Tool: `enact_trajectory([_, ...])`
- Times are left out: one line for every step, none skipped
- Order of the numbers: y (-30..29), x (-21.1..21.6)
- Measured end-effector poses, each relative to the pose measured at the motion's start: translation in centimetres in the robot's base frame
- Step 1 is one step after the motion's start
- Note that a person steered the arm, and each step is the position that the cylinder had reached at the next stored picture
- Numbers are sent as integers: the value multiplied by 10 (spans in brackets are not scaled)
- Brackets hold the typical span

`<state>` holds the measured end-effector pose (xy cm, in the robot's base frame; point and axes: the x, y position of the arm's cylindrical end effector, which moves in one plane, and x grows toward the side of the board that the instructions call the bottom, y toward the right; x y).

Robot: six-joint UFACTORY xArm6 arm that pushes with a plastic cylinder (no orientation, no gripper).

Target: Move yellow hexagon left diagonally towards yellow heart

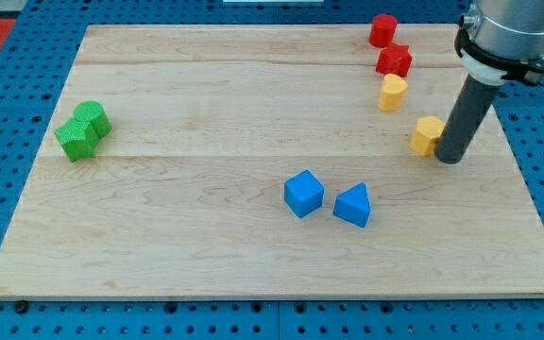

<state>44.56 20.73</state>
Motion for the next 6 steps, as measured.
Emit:
enact_trajectory([-4,-15])
enact_trajectory([-25,-15])
enact_trajectory([2,-15])
enact_trajectory([57,-37])
enact_trajectory([28,-46])
enact_trajectory([-34,-49])
